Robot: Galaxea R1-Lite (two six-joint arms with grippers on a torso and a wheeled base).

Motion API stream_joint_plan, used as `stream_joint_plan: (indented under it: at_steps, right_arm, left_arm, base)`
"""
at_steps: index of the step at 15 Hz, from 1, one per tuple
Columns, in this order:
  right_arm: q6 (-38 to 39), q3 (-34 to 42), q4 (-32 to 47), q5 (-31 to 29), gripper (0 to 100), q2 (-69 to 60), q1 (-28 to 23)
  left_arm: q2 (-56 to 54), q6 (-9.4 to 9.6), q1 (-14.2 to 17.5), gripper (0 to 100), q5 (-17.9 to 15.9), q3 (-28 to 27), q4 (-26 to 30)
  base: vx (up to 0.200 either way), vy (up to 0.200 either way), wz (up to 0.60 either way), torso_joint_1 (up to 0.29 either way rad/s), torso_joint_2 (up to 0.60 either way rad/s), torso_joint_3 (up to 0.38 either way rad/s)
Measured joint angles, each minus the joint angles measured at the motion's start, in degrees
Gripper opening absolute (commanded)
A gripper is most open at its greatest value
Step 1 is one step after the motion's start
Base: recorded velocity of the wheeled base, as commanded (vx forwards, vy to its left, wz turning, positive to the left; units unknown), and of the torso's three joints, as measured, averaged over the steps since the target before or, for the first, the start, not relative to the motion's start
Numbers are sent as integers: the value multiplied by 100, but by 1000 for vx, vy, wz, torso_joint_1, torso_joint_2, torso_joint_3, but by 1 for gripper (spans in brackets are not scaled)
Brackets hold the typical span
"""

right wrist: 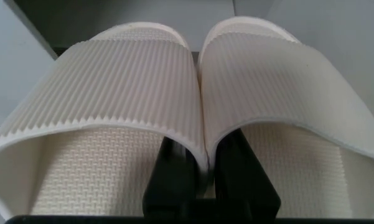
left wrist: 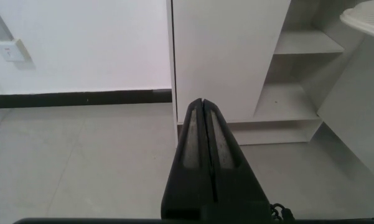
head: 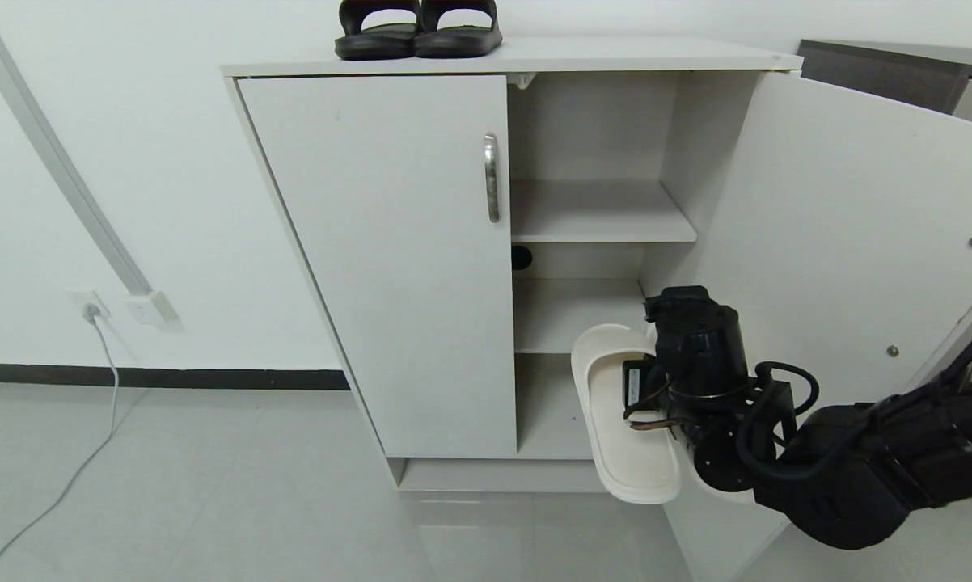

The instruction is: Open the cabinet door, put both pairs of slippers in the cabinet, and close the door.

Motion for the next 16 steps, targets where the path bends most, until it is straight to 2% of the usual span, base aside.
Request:
stream_joint_plan:
  at_steps: [16]
  right_arm:
    - [-6,0,-7,-11,0,66,-249]
  left_arm:
    - [0,2,0,0,0,0,0]
  base:
    - [0,0,0,0,0,0]
